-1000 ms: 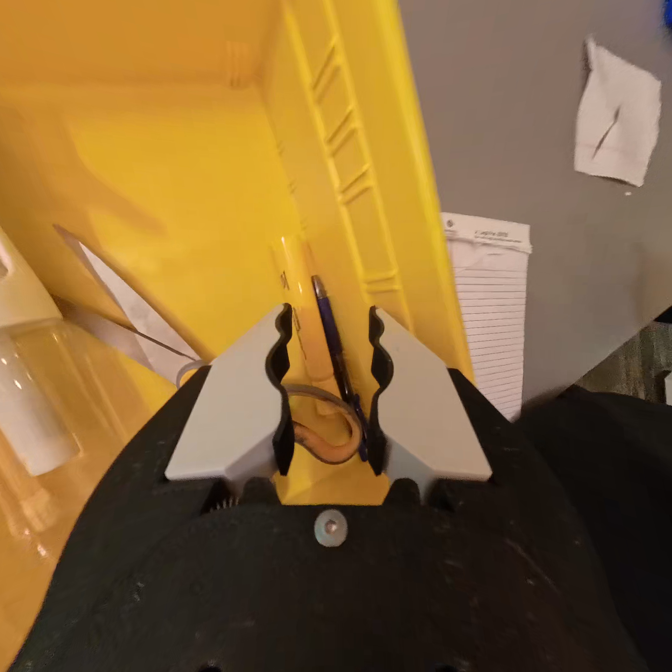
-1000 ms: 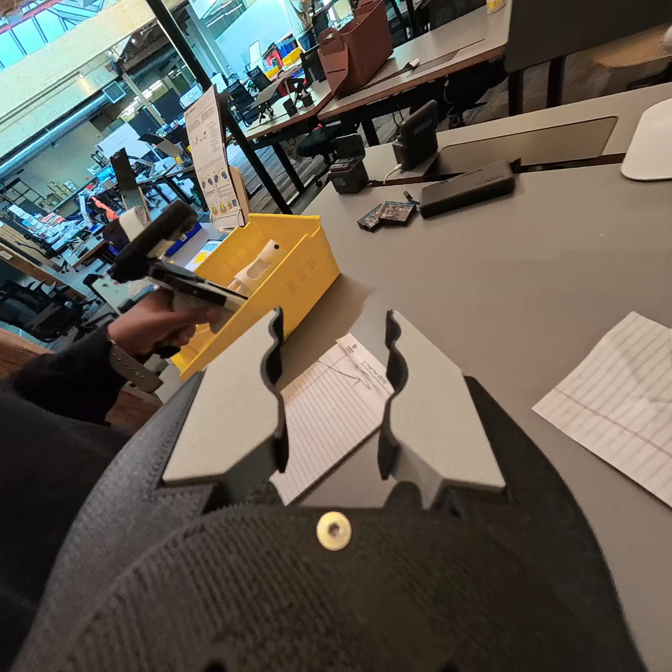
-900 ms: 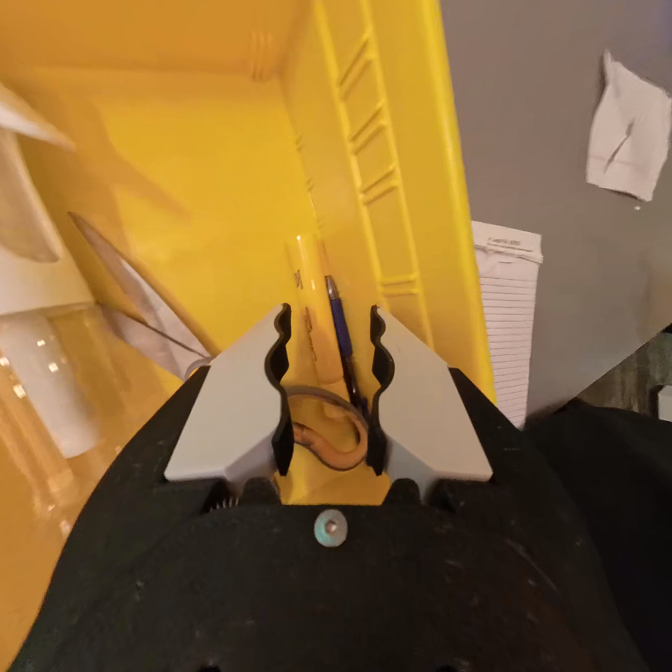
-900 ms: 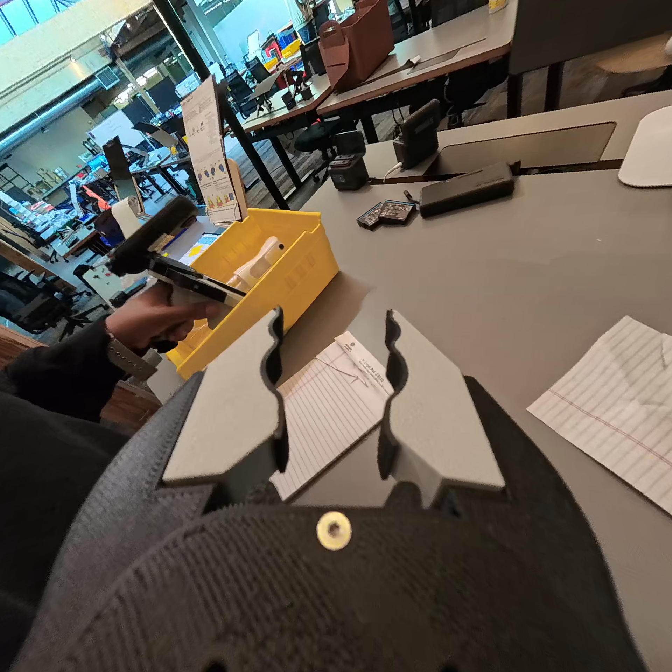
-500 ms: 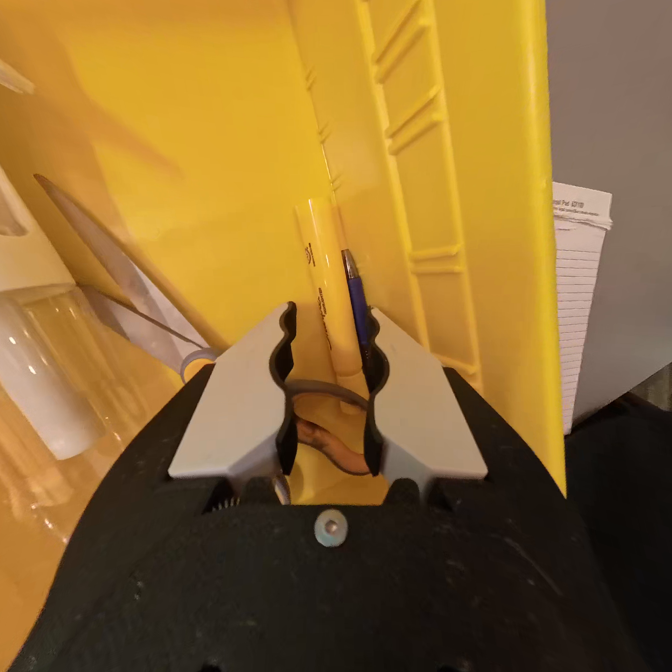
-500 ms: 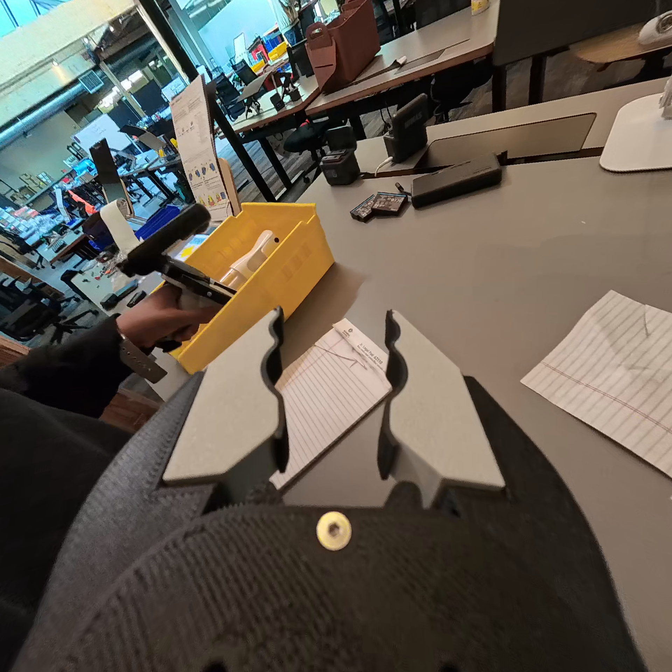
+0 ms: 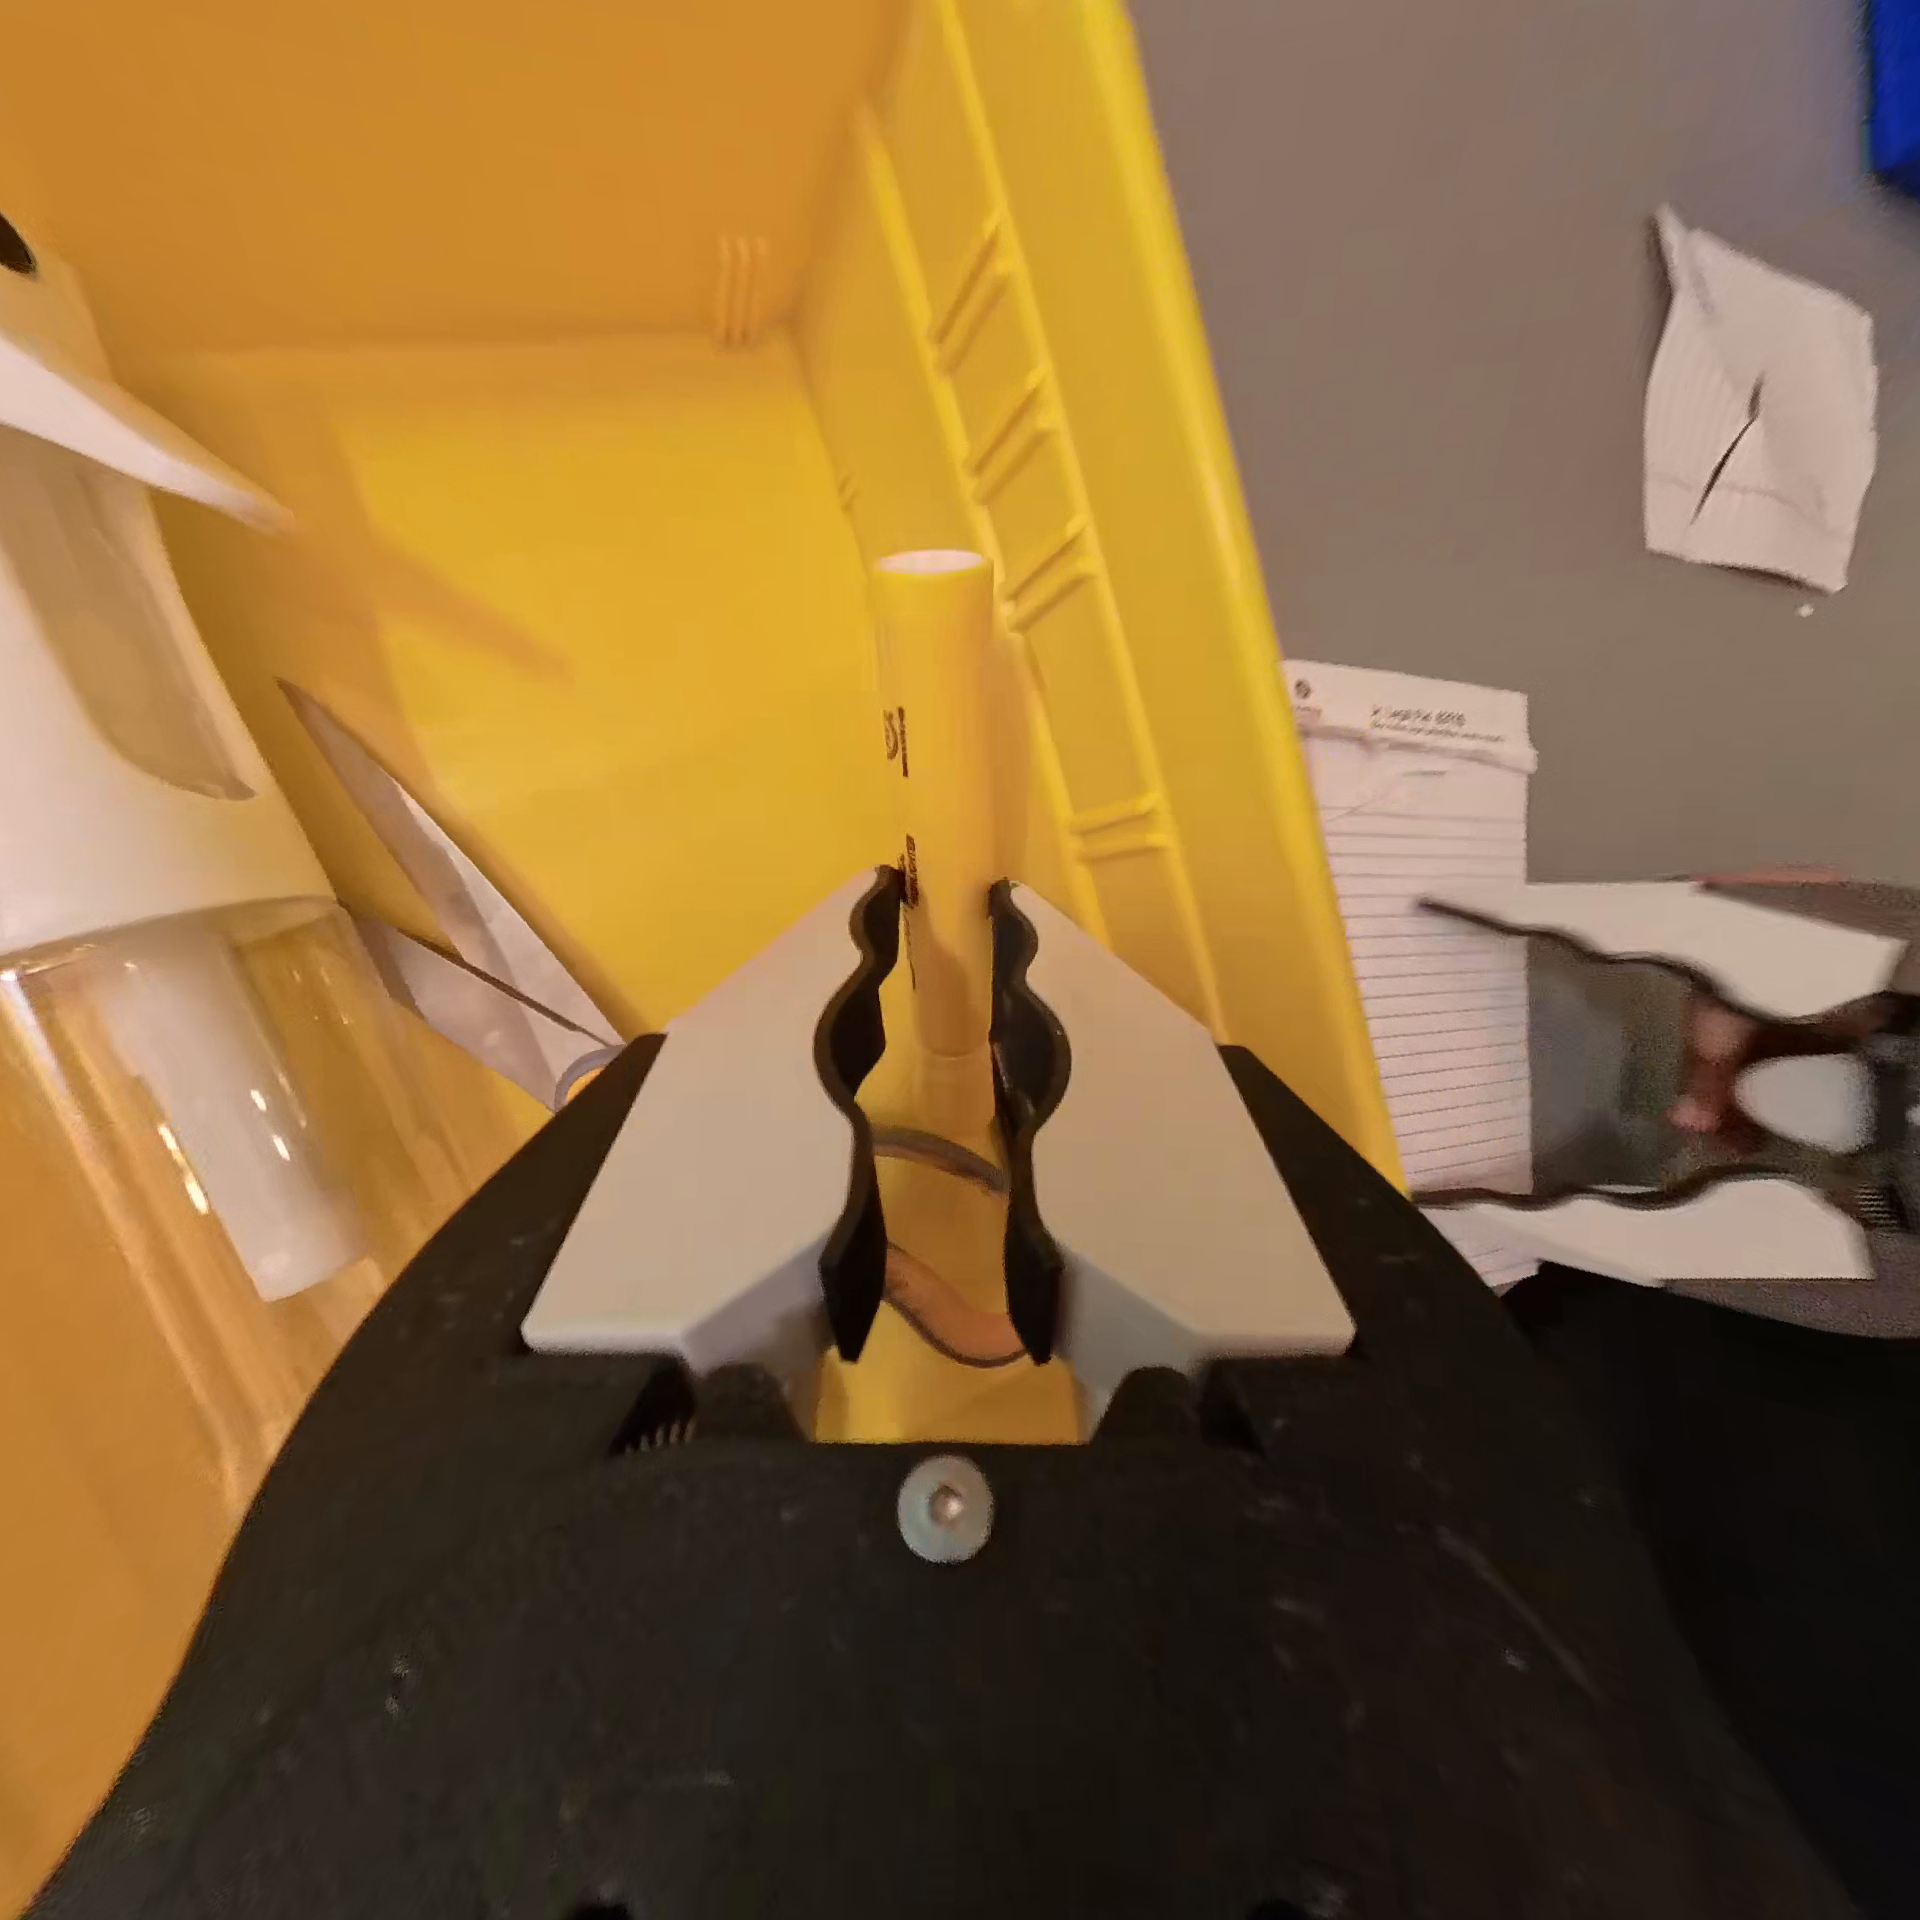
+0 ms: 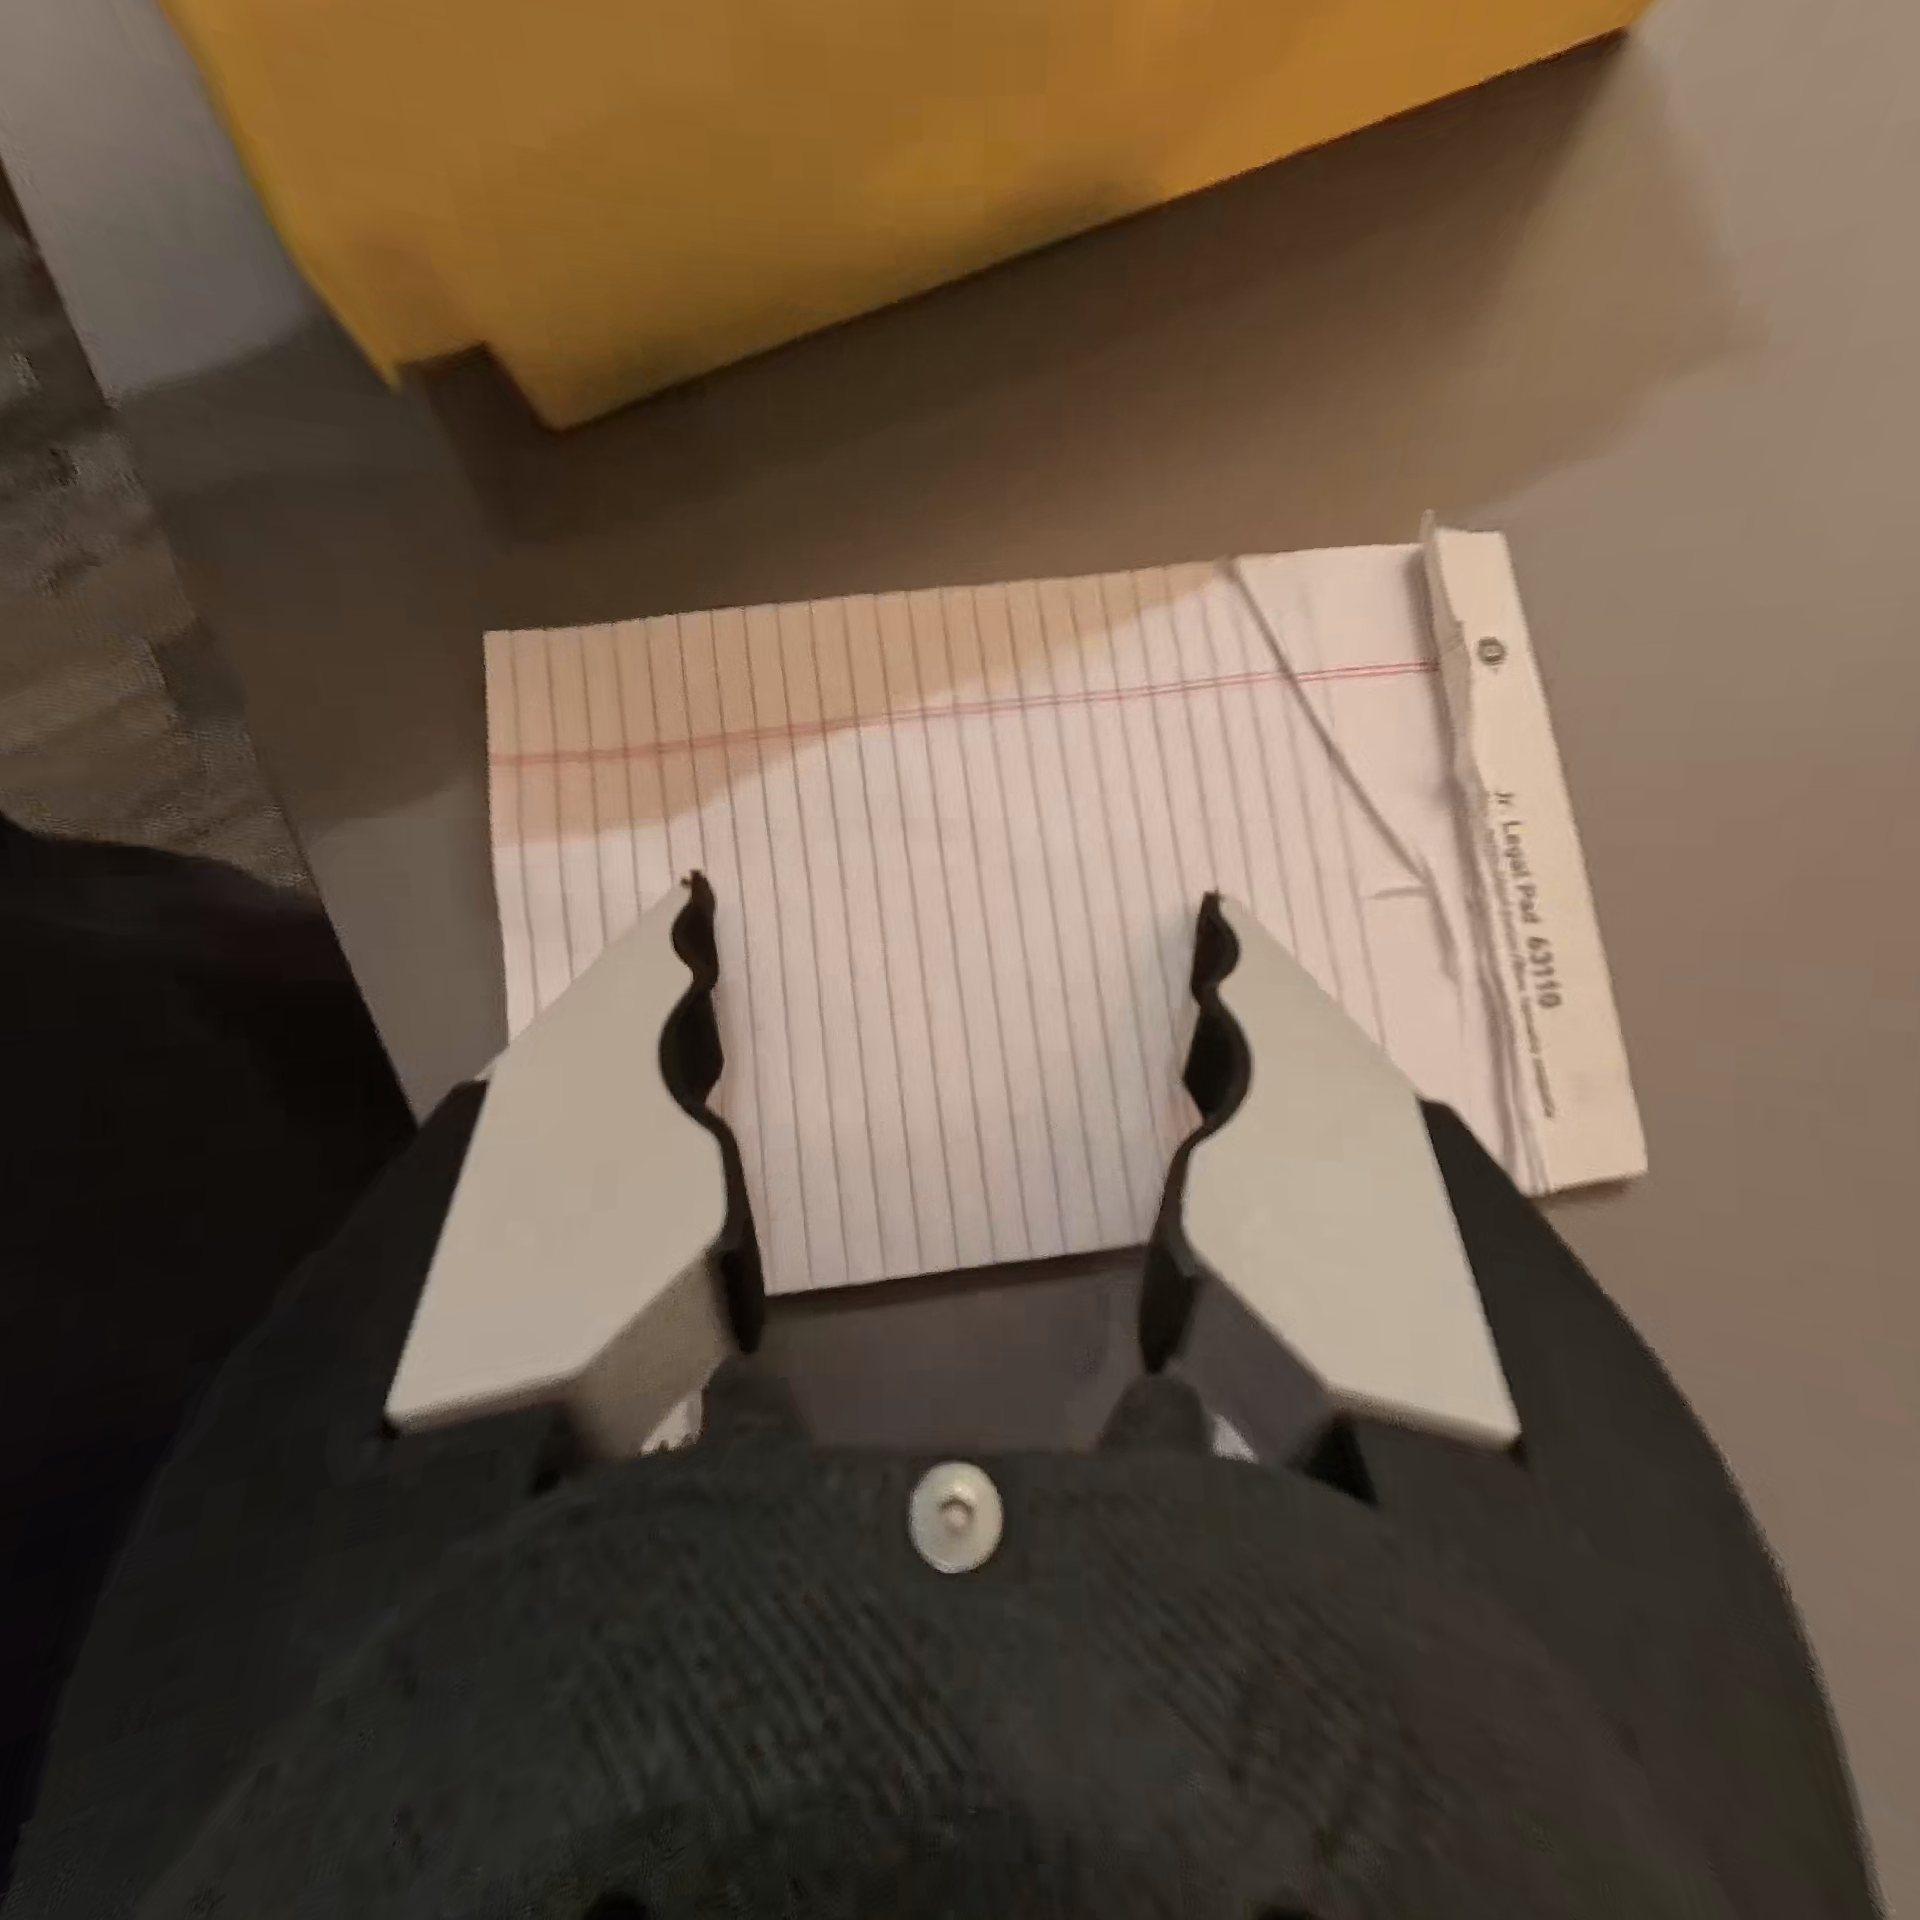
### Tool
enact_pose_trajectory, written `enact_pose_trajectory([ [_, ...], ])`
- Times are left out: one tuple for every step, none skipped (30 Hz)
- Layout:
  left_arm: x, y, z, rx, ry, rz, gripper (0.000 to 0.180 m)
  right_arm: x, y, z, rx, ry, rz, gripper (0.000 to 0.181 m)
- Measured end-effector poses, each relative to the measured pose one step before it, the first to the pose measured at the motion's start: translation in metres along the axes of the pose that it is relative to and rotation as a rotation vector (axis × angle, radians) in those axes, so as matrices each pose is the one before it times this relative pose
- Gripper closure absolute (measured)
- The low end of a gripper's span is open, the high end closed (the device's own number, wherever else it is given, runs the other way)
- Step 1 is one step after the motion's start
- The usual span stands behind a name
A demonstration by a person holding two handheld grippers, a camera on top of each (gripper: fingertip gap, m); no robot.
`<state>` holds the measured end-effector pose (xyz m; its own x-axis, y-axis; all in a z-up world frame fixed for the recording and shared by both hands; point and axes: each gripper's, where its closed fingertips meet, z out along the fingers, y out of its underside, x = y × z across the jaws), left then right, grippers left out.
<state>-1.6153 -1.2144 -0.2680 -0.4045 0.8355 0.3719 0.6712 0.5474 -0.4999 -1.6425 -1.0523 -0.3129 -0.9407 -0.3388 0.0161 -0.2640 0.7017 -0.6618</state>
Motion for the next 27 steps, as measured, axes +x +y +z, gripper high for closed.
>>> enact_pose_trajectory([
  [0.00189, -0.00410, -0.00460, 0.0222, 0.0063, -0.0020, 0.166, -0.00044, -0.00170, 0.00073, 0.0302, -0.0007, 0.0057, 0.092],
  [0.00192, -0.00363, -0.00418, 0.0201, 0.0080, -0.0034, 0.166, 0.00053, 0.00103, -0.00086, 0.0138, 0.0009, 0.0073, 0.093],
  [0.00182, -0.00304, -0.00365, 0.0177, 0.0093, -0.0060, 0.166, 0.00172, 0.00253, -0.00251, 0.0034, 0.0048, 0.0041, 0.097],
  [0.00197, -0.00314, -0.00348, 0.0199, 0.0121, -0.0066, 0.165, 0.00221, 0.00325, -0.00326, 0.0020, 0.0030, 0.0064, 0.101],
  [0.00200, -0.00306, -0.00330, 0.0203, 0.0123, -0.0080, 0.165, 0.00266, 0.00377, -0.00387, 0.0054, 0.0021, 0.0060, 0.103],
  [0.00193, -0.00288, -0.00295, 0.0182, 0.0121, -0.0084, 0.165, 0.00332, 0.00430, -0.00453, 0.0064, 0.0037, 0.0030, 0.105],
  [0.00222, -0.00268, -0.00270, 0.0154, 0.0127, -0.0062, 0.165, 0.00338, 0.00483, -0.00488, 0.0051, 0.0005, 0.0015, 0.107],
  [0.00236, -0.00297, -0.00250, 0.0155, 0.0105, -0.0026, 0.165, 0.00335, 0.00553, -0.00564, 0.0011, -0.0025, -0.0027, 0.108],
  [0.00260, -0.00319, -0.00228, 0.0144, 0.0080, 0.0018, 0.165, 0.00357, 0.00618, -0.00614, -0.0033, -0.0062, -0.0069, 0.109],
  [0.00333, -0.00379, -0.00221, 0.0147, 0.0078, 0.0071, 0.165, 0.00416, 0.00688, -0.00679, -0.0054, -0.0080, -0.0079, 0.109],
  [0.00339, -0.00435, -0.00215, 0.0157, 0.0042, 0.0100, 0.165, 0.00416, 0.00754, -0.00724, -0.0074, -0.0135, -0.0117, 0.110],
  [0.00451, -0.00490, -0.00215, 0.0157, 0.0076, 0.0123, 0.165, 0.00462, 0.00819, -0.00777, -0.0100, -0.0143, -0.0165, 0.110],
  [0.00618, -0.00474, -0.00164, 0.0097, 0.0131, 0.0134, 0.166, 0.00541, 0.00838, -0.00789, -0.0107, -0.0127, -0.0121, 0.111],
  [0.00544, -0.00309, -0.00085, -0.0062, 0.0047, 0.0121, 0.166, 0.00405, 0.00861, -0.00798, -0.0082, -0.0228, -0.0212, 0.111],
  [0.00613, -0.00397, -0.00097, -0.0025, 0.0025, 0.0189, 0.166, 0.00403, 0.00841, -0.00773, -0.0029, -0.0213, -0.0233, 0.112],
  [0.00719, -0.00517, -0.00131, 0.0053, 0.0045, 0.0221, 0.166, 0.00499, 0.00753, -0.00706, 0.0001, -0.0152, -0.0116, 0.113],
  [0.00816, -0.00523, -0.00111, 0.0041, 0.0075, 0.0232, 0.166, 0.00414, 0.00691, -0.00652, -0.0044, -0.0184, -0.0158, 0.115],
  [0.00891, -0.00512, -0.00061, 0.0034, 0.0103, 0.0243, 0.166, 0.00360, 0.00634, -0.00573, -0.0086, -0.0185, -0.0206, 0.117],
  [0.00936, -0.00507, -0.00038, 0.0048, 0.0123, 0.0218, 0.166, 0.00402, 0.00518, -0.00473, -0.0090, -0.0144, -0.0154, 0.120],
  [0.00920, -0.00481, 0.00020, 0.0044, 0.0122, 0.0177, 0.166, 0.00372, 0.00412, -0.00382, -0.0072, -0.0136, -0.0125, 0.122],
  [0.00949, -0.00438, 0.00079, 0.0030, 0.0147, 0.0140, 0.165, 0.00305, 0.00348, -0.00320, -0.0050, -0.0154, -0.0170, 0.126],
  [0.01010, -0.00388, 0.00166, 0.0041, 0.0187, 0.0097, 0.165, 0.00236, 0.00313, -0.00284, -0.0003, -0.0161, -0.0178, 0.131],
  [0.01075, -0.00312, 0.00281, 0.0048, 0.0224, 0.0075, 0.165, 0.00194, 0.00239, -0.00244, 0.0066, -0.0164, -0.0087, 0.136],
  [0.01086, -0.00128, 0.00444, -0.0029, 0.0232, 0.0054, 0.165, 0.00108, 0.00194, -0.00196, 0.0063, -0.0176, -0.0077, 0.140],
  [0.01023, 0.00044, 0.00597, -0.0099, 0.0198, 0.0049, 0.165, 0.00030, 0.00146, -0.00132, 0.0046, -0.0158, -0.0142, 0.142],
  [0.00921, 0.00154, 0.00718, -0.0120, 0.0141, 0.0069, 0.165, 0.00060, 0.00056, -0.00054, 0.0047, -0.0116, -0.0119, 0.144],
  [0.00818, 0.00189, 0.00784, -0.0101, 0.0094, 0.0064, 0.165, 0.00086, -0.00036, -0.00037, 0.0053, -0.0120, 0.0063, 0.146],
])
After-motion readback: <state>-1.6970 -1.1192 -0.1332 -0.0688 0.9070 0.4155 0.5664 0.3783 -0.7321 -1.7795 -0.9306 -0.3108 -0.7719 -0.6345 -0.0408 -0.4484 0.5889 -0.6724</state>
